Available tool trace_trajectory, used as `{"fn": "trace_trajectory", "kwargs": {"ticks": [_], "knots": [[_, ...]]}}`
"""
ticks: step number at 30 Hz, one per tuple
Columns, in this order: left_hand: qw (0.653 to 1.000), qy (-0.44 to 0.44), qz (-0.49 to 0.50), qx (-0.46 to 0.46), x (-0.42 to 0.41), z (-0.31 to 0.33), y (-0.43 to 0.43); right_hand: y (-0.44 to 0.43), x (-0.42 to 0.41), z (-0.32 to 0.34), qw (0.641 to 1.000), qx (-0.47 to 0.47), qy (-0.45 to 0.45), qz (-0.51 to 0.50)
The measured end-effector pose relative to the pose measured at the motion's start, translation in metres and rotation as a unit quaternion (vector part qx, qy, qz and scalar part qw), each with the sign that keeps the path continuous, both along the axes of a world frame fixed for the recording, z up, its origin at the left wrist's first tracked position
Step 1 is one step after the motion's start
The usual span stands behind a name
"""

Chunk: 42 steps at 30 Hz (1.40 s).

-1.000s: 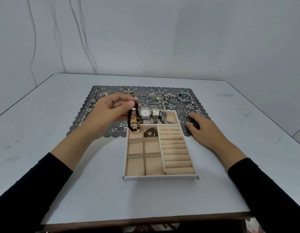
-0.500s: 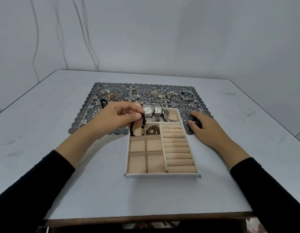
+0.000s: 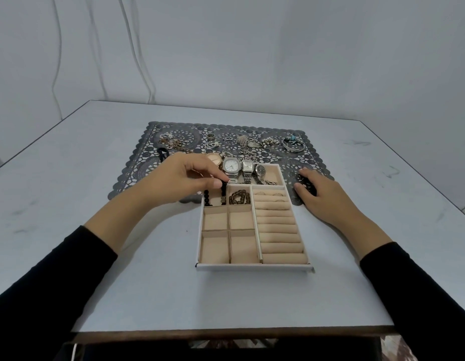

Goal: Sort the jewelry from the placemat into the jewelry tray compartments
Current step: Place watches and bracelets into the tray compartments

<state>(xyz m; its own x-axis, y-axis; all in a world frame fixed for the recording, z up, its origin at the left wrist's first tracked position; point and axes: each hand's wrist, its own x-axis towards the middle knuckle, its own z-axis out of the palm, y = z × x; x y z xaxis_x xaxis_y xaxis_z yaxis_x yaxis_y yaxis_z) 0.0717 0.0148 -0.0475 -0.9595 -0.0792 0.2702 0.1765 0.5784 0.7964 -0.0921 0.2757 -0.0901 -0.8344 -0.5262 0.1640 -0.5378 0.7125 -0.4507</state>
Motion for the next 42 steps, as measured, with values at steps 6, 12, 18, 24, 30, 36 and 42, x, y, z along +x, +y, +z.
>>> {"fn": "trace_trajectory", "kwargs": {"ticks": [6, 12, 18, 24, 30, 36, 42], "knots": [[0.995, -0.056, -0.068, 0.045, 0.002, 0.000, -0.007, 0.000, -0.001, 0.000, 1.000, 0.005, 0.002, 0.000], [0.997, -0.048, -0.066, 0.000, 0.002, -0.002, -0.009, -0.001, -0.001, 0.000, 1.000, 0.009, 0.005, -0.001], [0.998, -0.020, -0.060, -0.031, -0.002, -0.006, -0.008, -0.001, -0.002, 0.000, 1.000, 0.008, 0.004, -0.002], [0.991, -0.013, -0.060, -0.122, -0.004, -0.008, -0.005, 0.000, -0.003, -0.001, 1.000, 0.008, 0.005, -0.002], [0.987, -0.013, -0.055, -0.152, -0.006, -0.008, -0.007, 0.000, -0.004, -0.001, 1.000, 0.005, 0.003, 0.003], [1.000, 0.013, -0.005, -0.010, -0.008, -0.008, -0.010, -0.003, -0.005, 0.004, 1.000, -0.022, 0.005, 0.001], [0.984, 0.075, 0.161, -0.006, -0.026, -0.016, -0.030, -0.015, -0.011, 0.007, 0.996, -0.082, 0.018, 0.002]]}}
